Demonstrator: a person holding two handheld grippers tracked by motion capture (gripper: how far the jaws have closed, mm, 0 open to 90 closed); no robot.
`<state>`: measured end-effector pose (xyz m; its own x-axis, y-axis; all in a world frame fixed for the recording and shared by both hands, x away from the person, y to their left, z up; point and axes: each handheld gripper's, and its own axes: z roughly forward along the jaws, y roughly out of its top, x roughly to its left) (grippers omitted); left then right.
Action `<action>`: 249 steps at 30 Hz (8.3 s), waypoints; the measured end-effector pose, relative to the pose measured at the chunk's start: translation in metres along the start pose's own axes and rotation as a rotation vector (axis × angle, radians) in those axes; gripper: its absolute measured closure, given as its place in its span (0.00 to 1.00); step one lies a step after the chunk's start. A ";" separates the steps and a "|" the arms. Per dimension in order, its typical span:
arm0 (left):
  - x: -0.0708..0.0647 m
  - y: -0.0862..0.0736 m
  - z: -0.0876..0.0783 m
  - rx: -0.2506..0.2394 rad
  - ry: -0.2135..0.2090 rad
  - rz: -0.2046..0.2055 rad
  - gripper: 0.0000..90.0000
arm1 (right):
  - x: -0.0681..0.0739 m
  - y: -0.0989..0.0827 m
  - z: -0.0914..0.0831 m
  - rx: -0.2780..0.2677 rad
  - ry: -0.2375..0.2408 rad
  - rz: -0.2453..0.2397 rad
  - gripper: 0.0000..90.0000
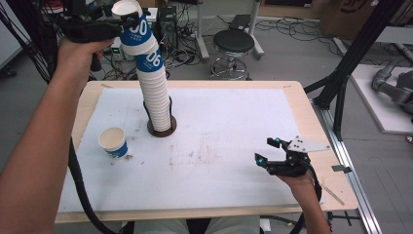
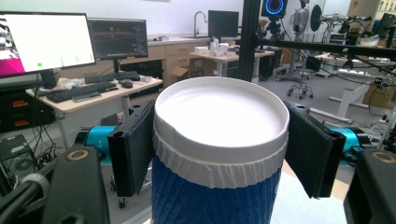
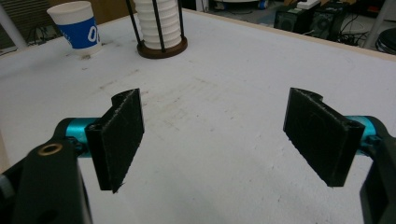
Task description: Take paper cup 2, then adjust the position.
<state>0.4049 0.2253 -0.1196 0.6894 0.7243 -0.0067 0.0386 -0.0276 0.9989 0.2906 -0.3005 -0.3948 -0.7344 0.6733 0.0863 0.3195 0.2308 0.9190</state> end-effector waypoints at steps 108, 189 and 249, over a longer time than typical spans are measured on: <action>-0.124 -0.223 0.027 0.122 -0.390 0.011 0.34 | 0.024 0.009 0.017 -0.037 0.154 -0.086 0.23; -0.156 -0.225 0.044 0.197 -0.652 -0.040 0.17 | 0.056 0.037 0.065 0.078 0.432 -0.241 0.39; -0.154 -0.227 0.051 0.446 -0.772 0.086 0.34 | 0.074 0.092 0.070 0.460 0.413 -0.525 0.23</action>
<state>0.3267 0.0846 -0.3480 0.9913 0.0465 -0.1227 0.1306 -0.4422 0.8874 0.3075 -0.1802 -0.3313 -0.9901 0.1037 -0.0942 0.0202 0.7710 0.6365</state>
